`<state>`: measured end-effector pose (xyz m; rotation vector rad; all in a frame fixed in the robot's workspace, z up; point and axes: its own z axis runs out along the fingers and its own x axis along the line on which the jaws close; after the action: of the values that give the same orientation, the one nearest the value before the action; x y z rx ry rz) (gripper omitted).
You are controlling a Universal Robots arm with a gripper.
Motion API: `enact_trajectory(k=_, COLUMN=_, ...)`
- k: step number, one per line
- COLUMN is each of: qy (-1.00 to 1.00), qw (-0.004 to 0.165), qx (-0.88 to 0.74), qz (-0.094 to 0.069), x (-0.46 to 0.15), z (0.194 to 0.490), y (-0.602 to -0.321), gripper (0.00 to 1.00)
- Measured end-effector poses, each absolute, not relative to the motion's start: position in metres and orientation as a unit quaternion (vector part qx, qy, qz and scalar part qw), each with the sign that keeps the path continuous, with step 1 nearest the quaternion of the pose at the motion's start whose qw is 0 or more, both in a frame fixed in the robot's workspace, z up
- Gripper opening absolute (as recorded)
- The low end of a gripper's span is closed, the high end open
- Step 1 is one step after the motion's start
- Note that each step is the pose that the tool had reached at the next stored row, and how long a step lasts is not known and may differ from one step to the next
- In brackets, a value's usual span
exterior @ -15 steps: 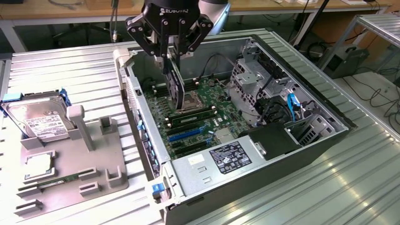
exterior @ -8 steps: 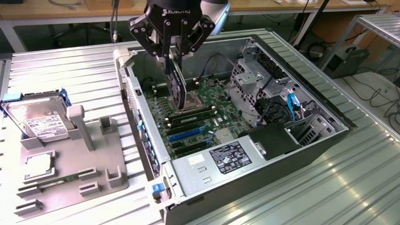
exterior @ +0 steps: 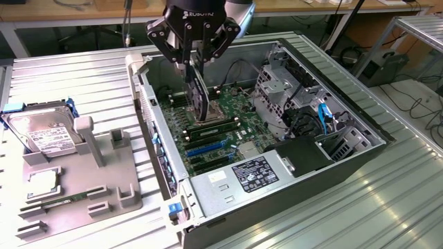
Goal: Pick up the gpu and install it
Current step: 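Pick up the gpu and move the gpu toward the slot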
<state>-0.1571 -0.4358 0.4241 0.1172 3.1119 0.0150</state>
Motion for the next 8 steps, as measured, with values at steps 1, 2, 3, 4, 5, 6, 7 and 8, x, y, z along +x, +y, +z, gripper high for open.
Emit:
enact_trajectory(k=1, qy=0.999, qw=0.014, qx=0.038, qz=0.005, x=-0.1567, z=0.4239, y=-0.4358, gripper=0.26)
enact_trajectory(k=2, qy=0.999, qw=0.014, qx=0.038, qz=0.005, x=-0.1562, z=0.4237, y=-0.4358, gripper=0.26)
enact_trajectory(k=3, qy=0.999, qw=0.014, qx=0.038, qz=0.005, x=-0.1558, z=0.4235, y=-0.4358, gripper=0.26)
enact_trajectory(k=4, qy=0.999, qw=0.014, qx=0.038, qz=0.005, x=-0.1554, z=0.4233, y=-0.4358, gripper=0.26)
enact_trajectory(k=5, qy=0.999, qw=0.014, qx=0.038, qz=0.005, x=-0.1549, z=0.4232, y=-0.4358, gripper=0.26)
enact_trajectory(k=6, qy=0.999, qw=0.014, qx=0.038, qz=0.005, x=-0.1545, z=0.4230, y=-0.4358, gripper=0.26)
enact_trajectory(k=7, qy=0.999, qw=0.014, qx=0.038, qz=0.005, x=-0.1541, z=0.4228, y=-0.4358, gripper=0.26)
enact_trajectory(k=8, qy=0.999, qw=0.014, qx=0.038, qz=0.005, x=-0.1534, z=0.4226, y=-0.4358, gripper=0.26)
